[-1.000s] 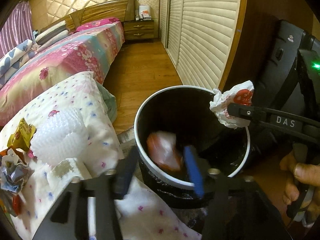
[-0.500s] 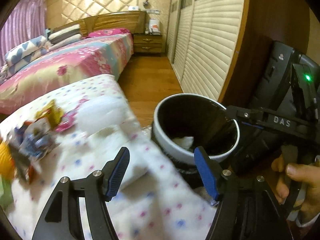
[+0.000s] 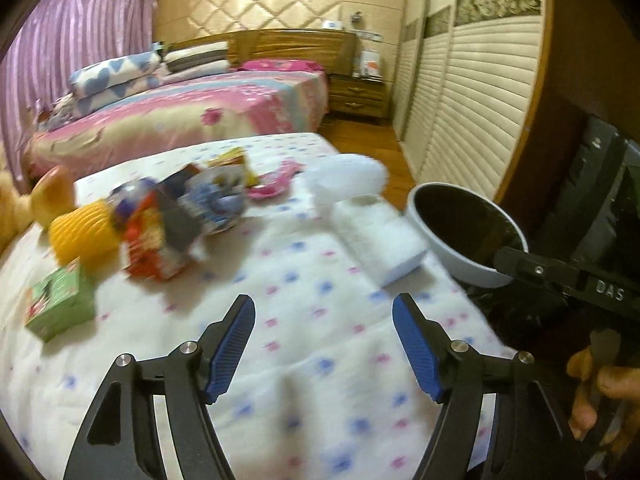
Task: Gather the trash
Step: 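Open both tools to drop the tissue and orange bag into the bin, then grasp the white foam block with the right tool while the left tool grasps the red snack wrapper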
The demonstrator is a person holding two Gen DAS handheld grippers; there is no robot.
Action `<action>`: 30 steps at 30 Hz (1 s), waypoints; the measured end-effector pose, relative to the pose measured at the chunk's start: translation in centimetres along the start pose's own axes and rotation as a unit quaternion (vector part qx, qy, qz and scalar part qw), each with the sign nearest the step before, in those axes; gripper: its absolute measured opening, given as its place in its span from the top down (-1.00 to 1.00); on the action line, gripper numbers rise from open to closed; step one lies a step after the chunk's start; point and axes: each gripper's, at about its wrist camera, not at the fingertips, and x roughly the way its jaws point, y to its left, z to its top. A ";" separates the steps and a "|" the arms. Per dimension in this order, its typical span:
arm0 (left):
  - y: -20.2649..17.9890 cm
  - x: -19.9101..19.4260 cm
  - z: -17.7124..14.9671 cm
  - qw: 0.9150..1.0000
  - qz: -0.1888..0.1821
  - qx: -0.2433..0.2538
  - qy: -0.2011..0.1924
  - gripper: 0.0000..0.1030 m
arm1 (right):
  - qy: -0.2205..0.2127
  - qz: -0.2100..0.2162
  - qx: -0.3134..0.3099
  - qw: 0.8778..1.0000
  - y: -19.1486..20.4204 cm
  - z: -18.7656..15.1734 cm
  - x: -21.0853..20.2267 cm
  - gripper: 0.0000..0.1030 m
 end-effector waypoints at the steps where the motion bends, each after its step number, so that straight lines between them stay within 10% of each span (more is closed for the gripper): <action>1: 0.4 -0.3 -0.3 1.000 0.007 -0.007 0.001 -0.39 | 0.002 0.002 -0.004 1.000 0.5 -0.3 0.1 -0.49; 30: 6.2 2.1 2.5 0.988 0.089 -0.124 0.007 -0.39 | 0.024 -0.017 -0.104 0.994 7.2 -1.5 6.0 -0.52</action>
